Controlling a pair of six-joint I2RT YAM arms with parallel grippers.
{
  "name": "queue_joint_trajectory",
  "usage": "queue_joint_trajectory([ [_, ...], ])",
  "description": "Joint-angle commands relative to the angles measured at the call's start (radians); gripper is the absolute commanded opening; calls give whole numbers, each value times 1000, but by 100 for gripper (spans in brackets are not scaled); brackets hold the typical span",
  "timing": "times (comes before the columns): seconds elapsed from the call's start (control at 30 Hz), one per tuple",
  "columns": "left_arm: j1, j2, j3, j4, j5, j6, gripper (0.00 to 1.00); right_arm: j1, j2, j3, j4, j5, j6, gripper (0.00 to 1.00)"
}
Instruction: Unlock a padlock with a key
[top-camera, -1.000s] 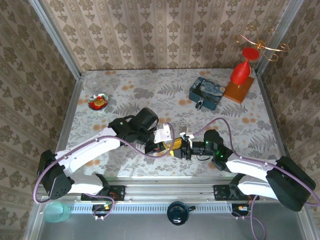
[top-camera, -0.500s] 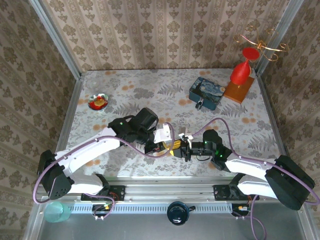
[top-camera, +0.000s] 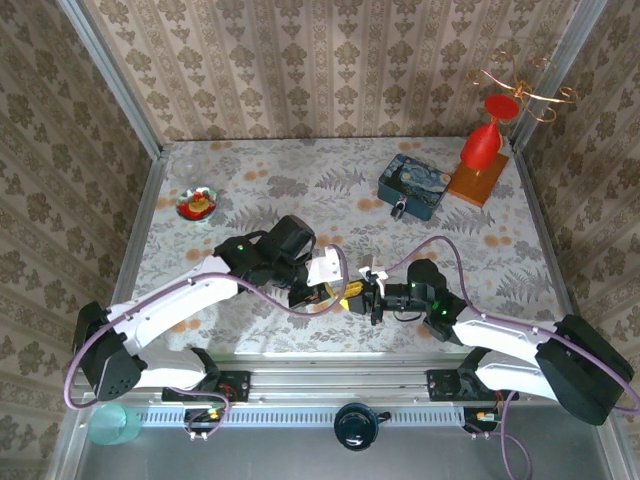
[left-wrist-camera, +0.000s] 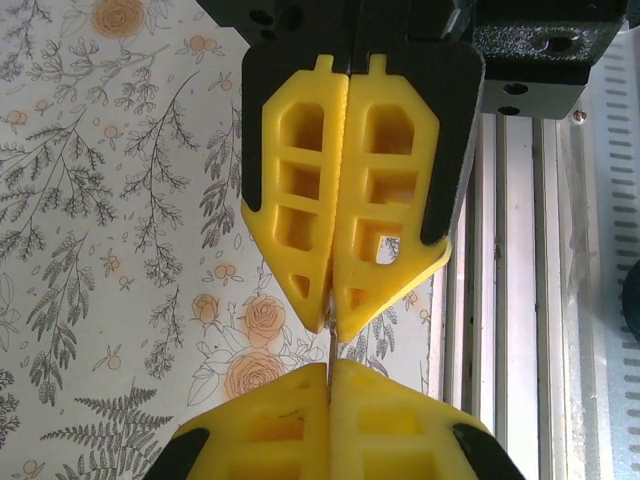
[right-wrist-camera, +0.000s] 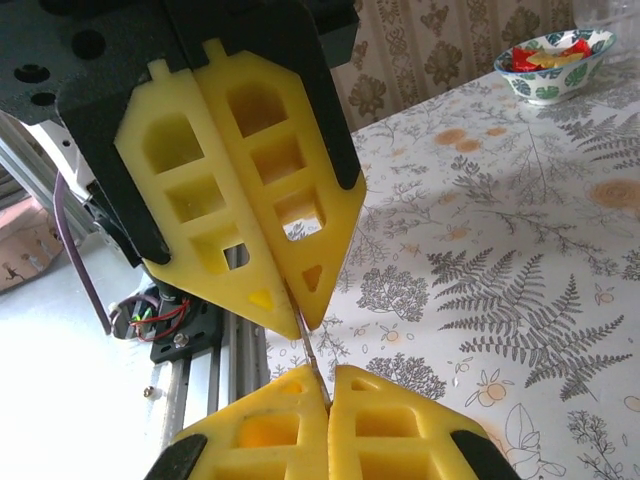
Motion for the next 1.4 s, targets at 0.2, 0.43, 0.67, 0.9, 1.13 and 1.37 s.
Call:
queue_joint_trajectory([
  [0.2,100,-213,-168,476,-156,-300,28,1,-171,60,-323,438,41,0],
  [0.43,184,-160,-305,838,-192,-552,48,-24,-334,100,-623,824,129,0],
  [0.67,209,226,-128,884,-180,-680,57,-32,-488,99,-815,1098,245,0],
  [0.9,203,622,142,936,-137,-748,62,-36,-695,104,-942,1129,296,0],
  [1.13,149,892,449,820,-193,-689,66,-36,-792,97,-1004,1132,318,0],
  [1.37,109,1066,709,685,-329,-635,69,-36,-798,82,-985,1113,335,0],
])
